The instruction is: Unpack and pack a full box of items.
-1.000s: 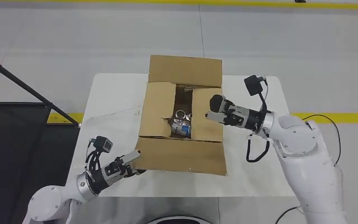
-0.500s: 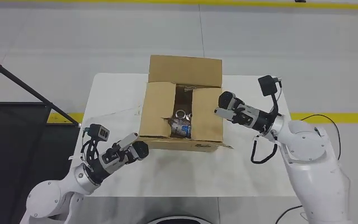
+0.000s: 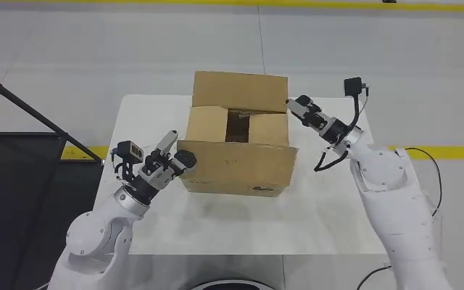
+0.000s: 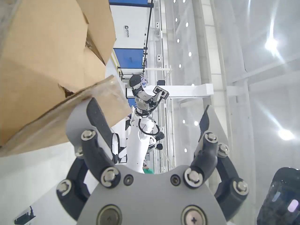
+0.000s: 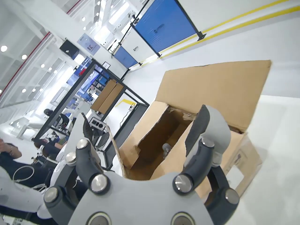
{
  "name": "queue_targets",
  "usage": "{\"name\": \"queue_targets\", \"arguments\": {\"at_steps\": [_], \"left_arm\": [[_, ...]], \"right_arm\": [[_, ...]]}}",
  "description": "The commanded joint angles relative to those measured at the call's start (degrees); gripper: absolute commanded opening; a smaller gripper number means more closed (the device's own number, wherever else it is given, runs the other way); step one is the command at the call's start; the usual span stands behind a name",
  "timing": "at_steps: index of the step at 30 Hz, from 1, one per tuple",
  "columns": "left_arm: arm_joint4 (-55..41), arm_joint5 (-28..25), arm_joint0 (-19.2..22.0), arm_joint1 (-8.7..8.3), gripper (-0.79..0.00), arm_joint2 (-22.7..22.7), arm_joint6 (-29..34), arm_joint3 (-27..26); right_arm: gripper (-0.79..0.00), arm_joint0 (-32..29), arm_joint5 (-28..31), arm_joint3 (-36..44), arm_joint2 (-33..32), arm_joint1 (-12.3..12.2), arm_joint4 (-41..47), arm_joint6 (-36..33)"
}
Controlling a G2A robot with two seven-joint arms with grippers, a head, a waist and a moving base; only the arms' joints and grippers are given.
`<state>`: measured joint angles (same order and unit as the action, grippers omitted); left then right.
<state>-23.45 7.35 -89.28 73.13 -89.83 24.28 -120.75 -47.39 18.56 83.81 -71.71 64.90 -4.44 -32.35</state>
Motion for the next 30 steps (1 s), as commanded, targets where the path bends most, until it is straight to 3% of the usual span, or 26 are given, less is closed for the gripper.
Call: {"name": "queue_targets", "arguments": {"at_steps": [1,7,16,21,30], "left_arm": [[-0.1,0.5,1.1,0.17,0.000,1.2,-3.0,1.1],[1.9,0.5,3.9,0.59,0.000,4.6,-9.2,4.0],[5.7,1.3,5.8,0.89,0.000,7.9,-13.7,6.2],[6.5,1.7,6.8,1.04,0.000,9.3,-14.7,7.2],[7.2,2.4,7.4,1.16,0.000,10.3,-15.2,7.9]], "right_arm": [[0.000,3.4,-1.8,-4.8,2.2,0.6,-2.3,2.4],[0.000,12.1,-3.3,-18.3,8.6,3.1,-1.8,6.1],[0.000,18.8,-3.9,-30.9,14.4,6.1,-3.6,11.9],[0.000,21.2,-2.5,-36.3,16.1,7.5,-1.8,9.9],[0.000,23.6,6.6,-42.9,14.7,9.0,10.5,0.2]]}}
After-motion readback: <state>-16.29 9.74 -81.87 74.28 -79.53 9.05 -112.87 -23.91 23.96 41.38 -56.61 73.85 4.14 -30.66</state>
